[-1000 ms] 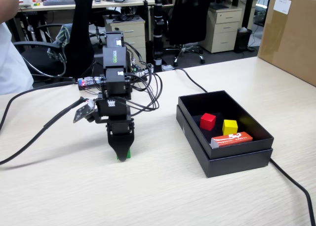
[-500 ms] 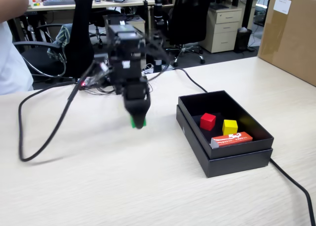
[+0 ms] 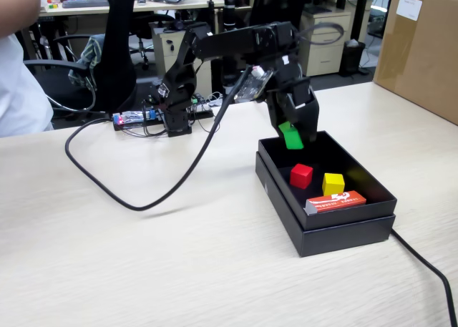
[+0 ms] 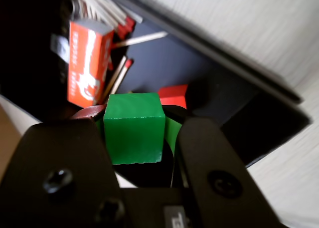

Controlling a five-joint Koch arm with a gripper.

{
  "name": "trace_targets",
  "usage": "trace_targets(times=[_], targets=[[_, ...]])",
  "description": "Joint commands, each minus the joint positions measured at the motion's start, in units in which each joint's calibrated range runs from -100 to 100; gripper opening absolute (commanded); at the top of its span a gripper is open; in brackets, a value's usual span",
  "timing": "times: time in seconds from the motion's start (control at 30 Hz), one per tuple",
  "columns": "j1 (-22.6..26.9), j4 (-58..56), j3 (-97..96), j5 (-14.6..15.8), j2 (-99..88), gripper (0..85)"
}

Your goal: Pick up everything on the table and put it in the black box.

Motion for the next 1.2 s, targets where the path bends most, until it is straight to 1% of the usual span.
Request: trace_targets(times=[0.0, 0.13, 0.2, 0.37, 0.53, 0.57, 0.6, 0.7, 0.73, 0.83, 0.87, 0.93, 0.97, 1.1, 1.13, 1.17], targets=[[0.20, 0.37, 7.04, 0.20, 3.65, 0.8], [-0.24, 0.37, 8.40, 0.63, 7.44, 0.8], [-1.51, 0.37, 8.68, 1.47, 11.34, 0.8], [-2.30, 0.37, 8.86, 1.66, 15.13, 0.9], [-2.00, 0.37, 9.13, 1.71, 16.96, 1.1], [-1.90, 0.37, 9.13, 1.66, 17.31, 4.4], [-1.56, 0.37, 8.68, 1.61, 18.80, 17.3], [-1.22, 0.28, 8.68, 1.61, 19.14, 26.2], [-1.22, 0.28, 8.68, 1.61, 18.91, 28.1], [-1.22, 0.37, 8.49, 1.61, 16.16, 28.1], [-1.22, 0.37, 7.68, 1.61, 13.87, 30.6], [-1.27, 0.37, 5.41, 1.56, 7.90, 39.8], [-1.37, 0.46, 4.41, 1.56, 4.57, 42.8], [-2.30, 0.46, -1.12, 1.27, -11.49, 43.0], [-3.03, 0.46, -4.11, 0.93, -20.10, 43.0], [-3.57, 0.46, -5.65, 0.88, -23.77, 43.0]])
